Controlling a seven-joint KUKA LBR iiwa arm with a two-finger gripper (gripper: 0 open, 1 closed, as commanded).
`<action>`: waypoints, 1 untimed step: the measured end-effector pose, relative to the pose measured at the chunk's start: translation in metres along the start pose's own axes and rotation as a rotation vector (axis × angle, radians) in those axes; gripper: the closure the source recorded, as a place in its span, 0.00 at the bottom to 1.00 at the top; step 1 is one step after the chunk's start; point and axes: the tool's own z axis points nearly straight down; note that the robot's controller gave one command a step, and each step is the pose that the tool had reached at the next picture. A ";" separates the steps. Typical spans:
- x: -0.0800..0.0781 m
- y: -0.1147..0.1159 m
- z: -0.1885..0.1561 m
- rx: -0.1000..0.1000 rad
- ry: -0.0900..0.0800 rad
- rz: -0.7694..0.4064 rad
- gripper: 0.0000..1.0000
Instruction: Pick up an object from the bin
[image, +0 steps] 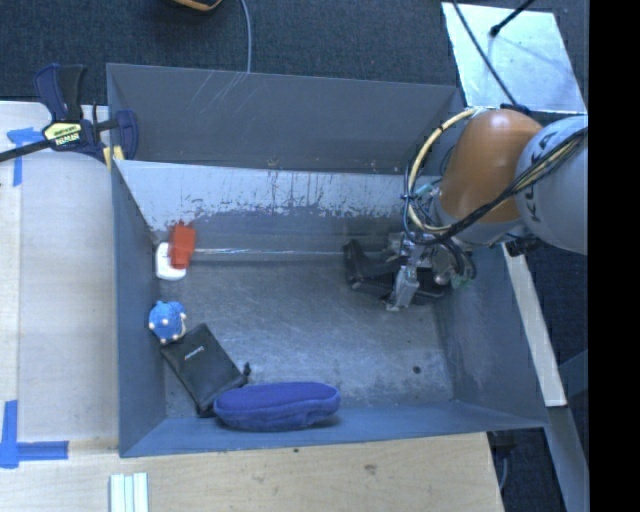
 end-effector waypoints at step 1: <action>0.056 -0.039 -0.134 0.003 0.000 -0.027 1.00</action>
Offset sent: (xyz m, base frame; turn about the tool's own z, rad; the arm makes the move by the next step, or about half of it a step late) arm -0.0589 -0.0319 0.1322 -0.0306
